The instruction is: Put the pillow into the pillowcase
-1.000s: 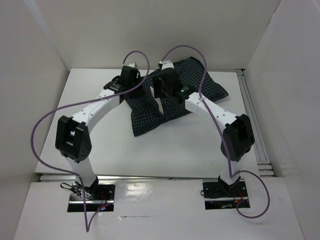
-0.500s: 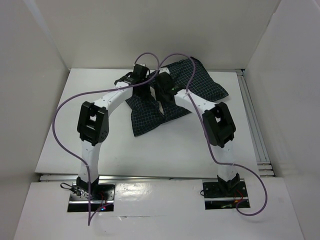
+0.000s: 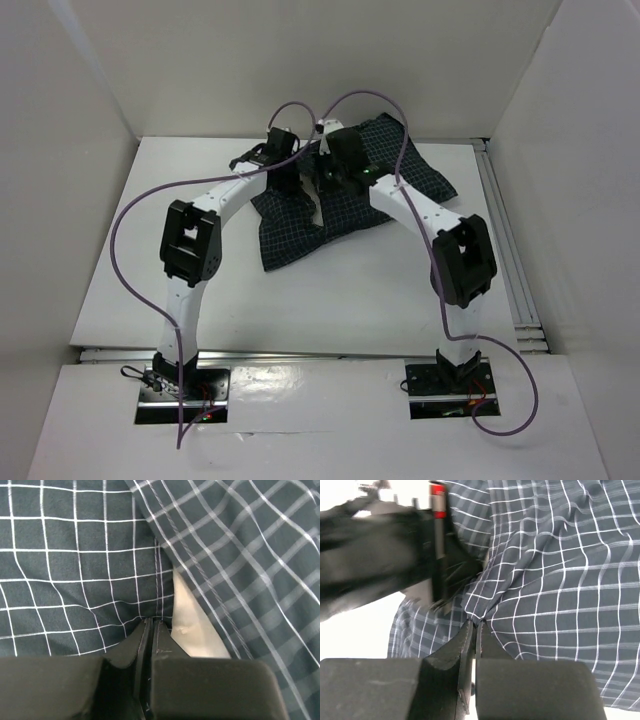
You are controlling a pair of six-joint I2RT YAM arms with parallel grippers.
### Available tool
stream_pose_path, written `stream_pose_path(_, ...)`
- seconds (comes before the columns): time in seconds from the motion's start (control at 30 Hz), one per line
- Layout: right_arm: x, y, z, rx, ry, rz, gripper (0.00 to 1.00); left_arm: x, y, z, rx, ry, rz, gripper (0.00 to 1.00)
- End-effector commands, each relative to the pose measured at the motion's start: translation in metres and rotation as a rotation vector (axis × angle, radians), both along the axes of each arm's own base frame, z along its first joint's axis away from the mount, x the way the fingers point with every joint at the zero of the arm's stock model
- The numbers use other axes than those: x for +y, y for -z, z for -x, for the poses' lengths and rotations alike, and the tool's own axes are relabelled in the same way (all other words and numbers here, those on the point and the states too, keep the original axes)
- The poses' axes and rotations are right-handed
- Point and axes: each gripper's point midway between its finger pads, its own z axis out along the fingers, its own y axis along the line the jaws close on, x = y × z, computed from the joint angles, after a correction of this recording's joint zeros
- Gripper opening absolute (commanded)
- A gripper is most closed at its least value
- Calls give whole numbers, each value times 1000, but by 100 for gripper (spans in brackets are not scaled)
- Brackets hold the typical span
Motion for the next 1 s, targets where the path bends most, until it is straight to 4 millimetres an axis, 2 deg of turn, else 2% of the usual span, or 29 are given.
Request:
stream_pose_path(0.0, 37, -57, 40, -46, -270, -152, 0, -2, 15, -10, 12, -35, 24, 0)
stream_pose_path(0.03, 42, -49, 46, -9, -308, -159, 0, -2, 12, -13, 1, -42, 21, 0)
stream_pose_path(0.1, 44, -43, 45, 21, -329, -166, 0, 0, 18, -14, 14, -58, 16, 0)
stream_pose_path(0.13, 47, -23, 46, 82, -330, -158, 0, 0, 19, -13, 24, -66, 19, 0)
stream_pose_path(0.17, 50, -15, 48, 105, -349, -162, 0, 0, 15, -16, 14, -84, 26, 0)
stream_pose_path(0.2, 55, -12, 50, 128, -368, -180, 0, 0, 20, -15, 22, -85, 22, 0)
stream_pose_path(0.23, 61, 4, 52, 171, -391, -194, 0, 0, 20, -15, 22, -85, 22, 0)
stream_pose_path(0.27, 65, 9, 51, 190, -394, -204, 0, 1, 23, -13, 30, -85, 18, 0)
stream_pose_path(0.3, 67, 16, 47, 197, -393, -201, 0, 1, 18, -14, 22, -85, 22, 0)
stream_pose_path(0.33, 67, 37, 48, 256, -380, -185, 0, 2, 15, -12, 19, -85, 23, 0)
stream_pose_path(0.37, 68, 42, 47, 274, -377, -178, 0, 3, 13, -10, 18, -78, 18, 0)
stream_pose_path(0.4, 69, 34, 45, 264, -378, -182, 0, 3, 6, -10, 3, -66, 13, 0)
stream_pose_path(0.43, 67, 36, 45, 268, -366, -171, 12, 12, -1, -10, -2, -86, 4, 0)
stream_pose_path(0.47, 61, 24, 40, 235, -358, -170, 23, 19, -19, -10, -23, -97, 13, 2)
stream_pose_path(0.5, 62, 7, 39, 195, -363, -186, 36, 27, -29, -10, -37, -104, 4, 15)
stream_pose_path(0.53, 47, 4, 35, 178, -344, -187, 48, 28, -41, -8, -49, -105, 9, 23)
stream_pose_path(0.57, 40, -11, 28, 130, -327, -200, 71, 38, -50, -8, -62, -121, 14, 35)
stream_pose_path(0.6, 28, -36, 27, 82, -306, -212, 79, 51, -74, -10, -106, -137, 24, 53)
stream_pose_path(0.63, 4, -45, 12, 56, -244, -221, 85, 61, -84, -12, -128, -163, 15, 83)
stream_pose_path(0.67, -11, -50, 6, 43, -207, -218, 94, 68, -90, -13, -139, -176, 19, 95)
stream_pose_path(0.7, -29, -63, 0, 19, -153, -221, 97, 82, -90, -17, -141, -195, 11, 100)
stream_pose_path(0.73, -45, -69, -9, 13, -100, -232, 99, 89, -103, -23, -171, -203, 14, 100)
stream_pose_path(0.77, -78, -64, -25, 19, -17, -233, 99, 94, -103, -26, -167, -208, 20, 100)
stream_pose_path(0.8, -98, -56, -28, 53, 43, -225, 99, 106, -99, -30, -149, -219, 11, 100)
stream_pose_path(0.83, -115, -53, -37, 81, 108, -241, 99, 110, -109, -39, -169, -225, 24, 100)
stream_pose_path(0.87, -147, -49, -49, 96, 182, -251, 99, 110, -89, -46, -128, -218, 25, 100)
stream_pose_path(0.9, -164, -45, -56, 105, 234, -253, 99, 115, -83, -53, -122, -221, 16, 100)
stream_pose_path(0.93, -182, -29, -64, 128, 298, -244, 99, 120, -94, -64, -152, -233, 24, 100)
stream_pose_path(0.97, -206, -25, -73, 132, 358, -250, 99, 119, -89, -72, -156, -233, 25, 100)
